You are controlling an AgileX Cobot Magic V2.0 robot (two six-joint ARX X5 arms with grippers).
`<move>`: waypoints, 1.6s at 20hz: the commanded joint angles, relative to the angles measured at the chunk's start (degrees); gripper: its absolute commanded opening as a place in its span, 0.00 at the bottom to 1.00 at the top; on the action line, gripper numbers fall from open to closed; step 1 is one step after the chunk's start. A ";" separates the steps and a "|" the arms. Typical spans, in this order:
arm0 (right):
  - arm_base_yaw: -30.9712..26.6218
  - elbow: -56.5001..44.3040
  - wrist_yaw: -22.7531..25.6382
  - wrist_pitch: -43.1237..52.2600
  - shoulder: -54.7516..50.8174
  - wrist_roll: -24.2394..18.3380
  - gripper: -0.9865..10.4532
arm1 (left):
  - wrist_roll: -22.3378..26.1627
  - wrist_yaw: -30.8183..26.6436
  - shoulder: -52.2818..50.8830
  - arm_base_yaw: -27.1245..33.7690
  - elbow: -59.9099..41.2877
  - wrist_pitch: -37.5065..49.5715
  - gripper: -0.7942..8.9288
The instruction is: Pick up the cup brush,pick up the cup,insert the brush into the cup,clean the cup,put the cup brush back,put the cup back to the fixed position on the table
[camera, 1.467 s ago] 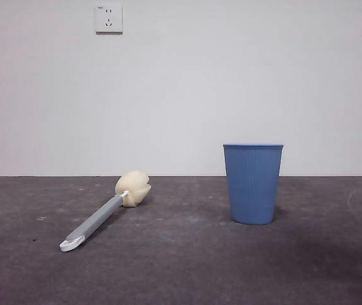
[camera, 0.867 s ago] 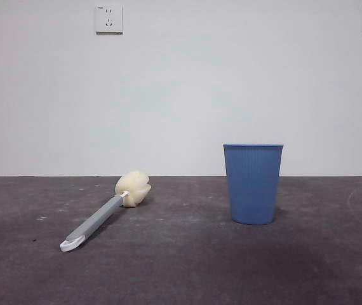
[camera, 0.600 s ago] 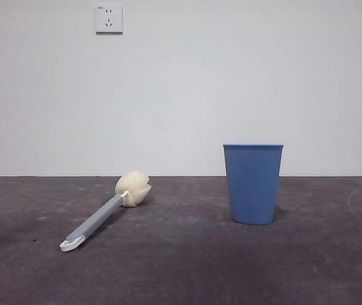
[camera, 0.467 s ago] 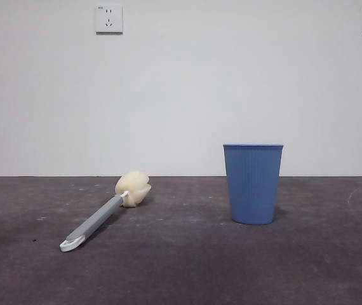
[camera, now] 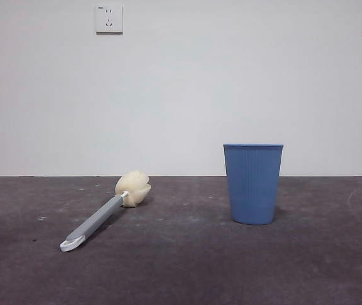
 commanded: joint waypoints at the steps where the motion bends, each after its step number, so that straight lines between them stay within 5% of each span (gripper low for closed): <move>1: 0.15 0.09 -0.04 0.83 -0.02 1.70 0.61 | -0.46 0.04 0.72 0.02 0.35 0.96 0.61; 8: 0.15 0.09 -0.07 0.96 0.39 2.25 0.61 | -3.02 -2.16 10.88 -4.50 3.08 5.70 0.61; 19: 0.15 0.09 -0.07 1.01 1.75 2.71 0.61 | -16.46 -28.44 45.46 -29.64 5.64 27.15 0.60; 25: 0.15 0.09 -0.07 1.01 1.84 2.71 0.61 | -20.63 -31.74 61.42 -31.85 5.64 34.64 0.59; 32: 0.22 0.09 -0.07 1.03 1.84 2.71 0.61 | -21.40 -34.45 63.36 -32.22 5.64 35.87 0.49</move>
